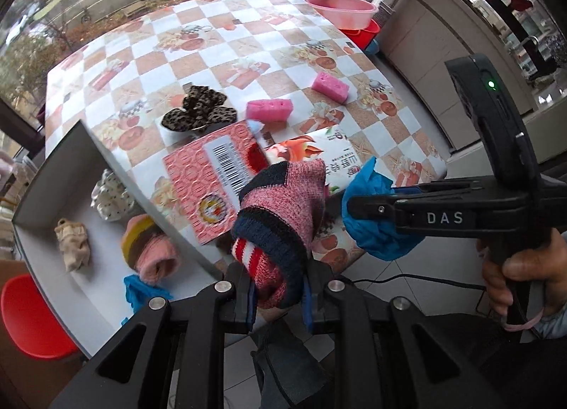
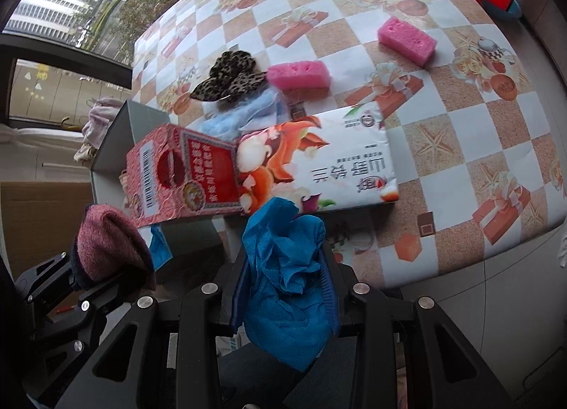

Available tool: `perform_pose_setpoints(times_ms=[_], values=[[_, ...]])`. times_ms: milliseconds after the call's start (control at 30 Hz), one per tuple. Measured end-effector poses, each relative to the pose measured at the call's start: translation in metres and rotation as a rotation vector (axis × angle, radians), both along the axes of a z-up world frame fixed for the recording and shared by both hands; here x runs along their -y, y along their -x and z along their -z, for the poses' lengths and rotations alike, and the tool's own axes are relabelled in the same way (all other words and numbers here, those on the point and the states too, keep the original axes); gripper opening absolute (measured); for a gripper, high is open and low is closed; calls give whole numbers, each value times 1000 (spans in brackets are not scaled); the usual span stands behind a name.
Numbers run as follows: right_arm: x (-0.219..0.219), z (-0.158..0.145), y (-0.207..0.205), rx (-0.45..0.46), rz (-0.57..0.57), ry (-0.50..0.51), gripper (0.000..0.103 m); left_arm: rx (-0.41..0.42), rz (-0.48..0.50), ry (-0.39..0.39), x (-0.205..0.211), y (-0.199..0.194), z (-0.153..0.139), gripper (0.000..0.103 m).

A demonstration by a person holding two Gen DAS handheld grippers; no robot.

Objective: Organize soft objects
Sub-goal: 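Carry the pink hat in the left tool while the right tool carries the blue cloth over the box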

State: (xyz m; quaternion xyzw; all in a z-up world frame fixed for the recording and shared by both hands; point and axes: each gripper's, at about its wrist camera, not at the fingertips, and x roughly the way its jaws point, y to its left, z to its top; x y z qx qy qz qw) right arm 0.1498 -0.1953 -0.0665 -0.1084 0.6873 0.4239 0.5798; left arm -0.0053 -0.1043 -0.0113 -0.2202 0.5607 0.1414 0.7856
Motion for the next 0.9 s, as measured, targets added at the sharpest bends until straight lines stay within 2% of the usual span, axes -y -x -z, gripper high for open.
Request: perform_pose_setpoints(times_ms=[433,600,900], values=[[-53,-34,75,70,-258,-67,37,12,-354,-11,-55,103,5,21],[-73,-47,98,98,-346,-91,37,-28,-487,-27,-77,131,14,21],[-123,-69,129,120,-442,-133,37,-37,-614,-6,-101,158,31,21]])
